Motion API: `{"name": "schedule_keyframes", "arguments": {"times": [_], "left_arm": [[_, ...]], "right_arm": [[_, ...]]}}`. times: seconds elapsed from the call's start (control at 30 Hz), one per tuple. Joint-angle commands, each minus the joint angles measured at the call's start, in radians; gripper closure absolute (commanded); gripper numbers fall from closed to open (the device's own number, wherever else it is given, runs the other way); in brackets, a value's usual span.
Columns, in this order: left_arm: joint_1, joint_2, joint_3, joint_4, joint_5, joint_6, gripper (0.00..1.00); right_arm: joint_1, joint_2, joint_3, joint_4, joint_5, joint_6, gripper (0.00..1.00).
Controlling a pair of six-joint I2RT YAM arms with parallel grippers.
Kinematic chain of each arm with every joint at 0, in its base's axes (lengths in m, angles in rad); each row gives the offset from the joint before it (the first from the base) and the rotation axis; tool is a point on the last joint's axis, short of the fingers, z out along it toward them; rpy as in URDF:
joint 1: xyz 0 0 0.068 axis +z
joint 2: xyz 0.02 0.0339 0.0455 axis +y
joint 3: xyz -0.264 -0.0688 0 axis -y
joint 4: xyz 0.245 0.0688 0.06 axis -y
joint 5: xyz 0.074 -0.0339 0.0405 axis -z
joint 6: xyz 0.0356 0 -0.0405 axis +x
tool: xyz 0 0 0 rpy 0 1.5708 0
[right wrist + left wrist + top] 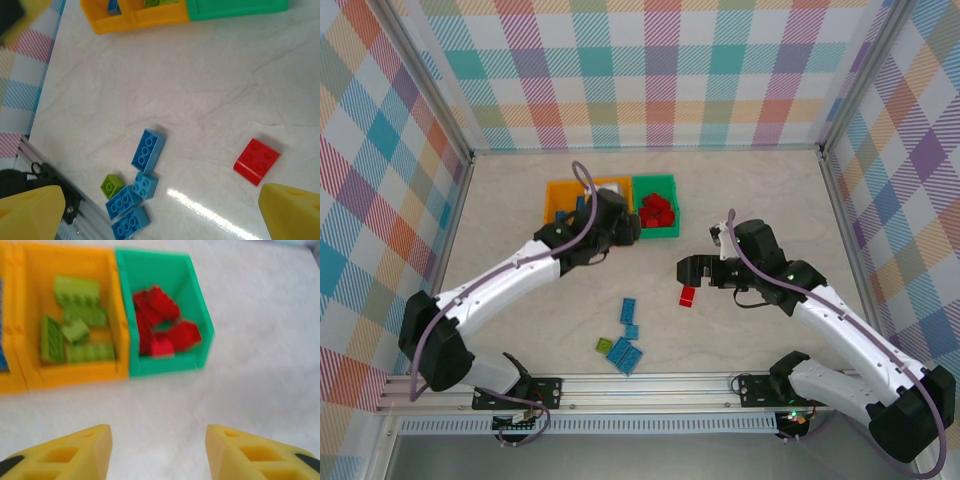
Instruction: Sort the legos into containers by color
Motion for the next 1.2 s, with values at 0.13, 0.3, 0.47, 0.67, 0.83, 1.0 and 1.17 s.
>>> {"name": "schedule_keyframes", "arguments": {"times": [0.13, 0.3, 0.47, 0.67, 0.83, 1.0, 1.17], "left_arm": [[-0.192, -0.056, -0.171, -0.185, -0.068, -0.168, 0.35], [-0.266, 0.04, -0.222, -0.141, -0.043, -0.233, 0.33], [-0.27, 0.16, -0.228, -0.084, -0.026, -0.22, 0.32], [-0.27, 0.281, -0.205, -0.082, -0.096, -0.219, 0.37], [-0.27, 0.313, -0.217, -0.053, -0.081, -0.233, 0.62], [-0.269, 0.245, -0.225, -0.04, -0.12, -0.242, 0.73], [-0.186, 0.125, -0.176, -0.038, -0.247, -0.133, 0.73]], "right_arm": [[-0.002, -0.013, -0.047, 0.118, 0.004, 0.059, 0.0], [-0.003, -0.03, -0.082, 0.126, -0.006, 0.069, 0.0], [-0.003, -0.045, -0.079, 0.099, -0.008, 0.059, 0.0], [-0.004, -0.076, -0.093, 0.086, 0.007, 0.061, 0.0], [-0.007, -0.077, -0.093, 0.073, 0.013, 0.054, 0.0], [-0.007, -0.072, -0.092, 0.081, -0.001, 0.046, 0.0], [-0.006, -0.039, -0.092, 0.112, -0.178, -0.009, 0.0]]}}
